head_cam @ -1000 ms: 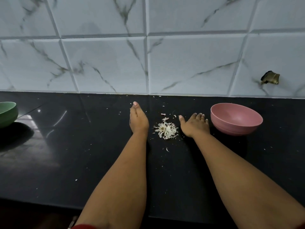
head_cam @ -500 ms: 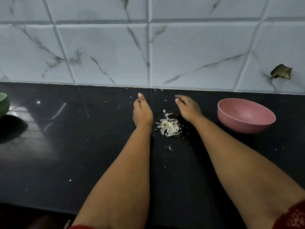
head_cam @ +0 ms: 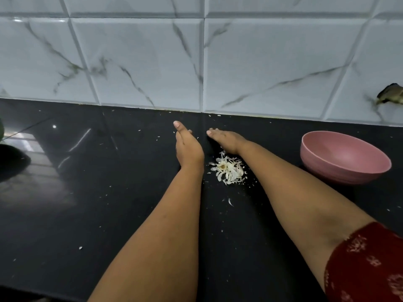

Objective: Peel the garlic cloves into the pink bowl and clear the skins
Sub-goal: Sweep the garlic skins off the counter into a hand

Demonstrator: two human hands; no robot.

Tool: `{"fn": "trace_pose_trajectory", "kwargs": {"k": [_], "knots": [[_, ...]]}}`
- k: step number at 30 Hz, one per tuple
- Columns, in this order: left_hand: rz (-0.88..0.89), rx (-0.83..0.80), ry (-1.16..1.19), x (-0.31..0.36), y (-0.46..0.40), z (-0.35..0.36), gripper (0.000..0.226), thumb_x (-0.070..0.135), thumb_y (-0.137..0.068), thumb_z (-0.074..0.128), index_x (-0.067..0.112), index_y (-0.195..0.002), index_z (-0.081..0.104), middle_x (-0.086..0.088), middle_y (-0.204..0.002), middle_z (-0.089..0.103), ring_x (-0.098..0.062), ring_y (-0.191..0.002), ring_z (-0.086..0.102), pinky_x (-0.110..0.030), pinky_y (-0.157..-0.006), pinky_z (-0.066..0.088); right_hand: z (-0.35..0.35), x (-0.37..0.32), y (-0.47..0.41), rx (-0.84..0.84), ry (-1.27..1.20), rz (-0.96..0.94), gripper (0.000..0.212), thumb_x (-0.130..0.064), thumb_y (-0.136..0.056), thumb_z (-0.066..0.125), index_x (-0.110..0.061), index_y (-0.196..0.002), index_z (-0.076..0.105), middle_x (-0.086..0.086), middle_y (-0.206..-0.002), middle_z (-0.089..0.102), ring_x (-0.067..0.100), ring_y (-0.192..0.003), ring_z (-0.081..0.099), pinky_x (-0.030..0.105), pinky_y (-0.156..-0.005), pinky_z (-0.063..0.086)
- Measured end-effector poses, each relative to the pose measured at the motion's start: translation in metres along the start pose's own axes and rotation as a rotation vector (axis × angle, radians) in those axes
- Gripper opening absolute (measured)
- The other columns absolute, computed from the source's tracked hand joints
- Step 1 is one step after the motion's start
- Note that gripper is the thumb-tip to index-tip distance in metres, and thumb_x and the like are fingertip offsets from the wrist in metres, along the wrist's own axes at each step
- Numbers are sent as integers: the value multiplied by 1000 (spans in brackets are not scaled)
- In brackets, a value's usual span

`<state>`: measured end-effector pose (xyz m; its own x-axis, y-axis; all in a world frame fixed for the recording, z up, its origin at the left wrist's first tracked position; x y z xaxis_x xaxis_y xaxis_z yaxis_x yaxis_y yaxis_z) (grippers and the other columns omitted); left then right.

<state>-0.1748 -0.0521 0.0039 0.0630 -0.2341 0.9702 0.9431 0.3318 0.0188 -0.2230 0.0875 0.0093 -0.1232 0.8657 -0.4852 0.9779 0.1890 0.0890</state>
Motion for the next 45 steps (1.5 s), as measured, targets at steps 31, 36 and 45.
{"fn": "trace_pose_trajectory", "kwargs": {"k": [31, 36, 45], "knots": [[282, -225, -949, 19, 78, -3, 77, 57, -99, 20, -4, -144, 35, -19, -153, 34, -32, -147, 20, -49, -120, 2, -17, 70, 173, 320, 184, 575, 95, -70, -91, 7, 3, -151, 0, 22, -160, 0, 30, -149, 1, 40, -121, 3], [219, -417, -981, 3, 81, 13, 81, 63, -96, 7, 8, -148, 33, -14, -156, 29, -31, -149, 13, -46, -120, 3, 4, 29, 147, 173, 170, 246, 78, -60, -98, 9, -5, -153, 10, 13, -161, 7, 23, -149, 7, 37, -121, 8], [154, -449, -548, 14, 96, 13, 66, 60, -99, 15, 20, -147, 38, -4, -153, 38, -23, -142, 32, -38, -115, 22, -33, -17, 177, 735, -154, -44, 42, 0, -89, 44, -5, -129, 56, 17, -122, 63, 30, -113, 59, 36, -98, 46]]}}
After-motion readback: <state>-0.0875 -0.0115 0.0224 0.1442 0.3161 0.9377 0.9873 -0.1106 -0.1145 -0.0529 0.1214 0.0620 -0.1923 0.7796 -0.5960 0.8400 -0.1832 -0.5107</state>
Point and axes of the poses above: each hand's wrist, its own y-axis away from the middle knuckle, its own z-axis out of the palm, x = y × z, the point moved 10 cm from there along -y, towards the middle knuckle
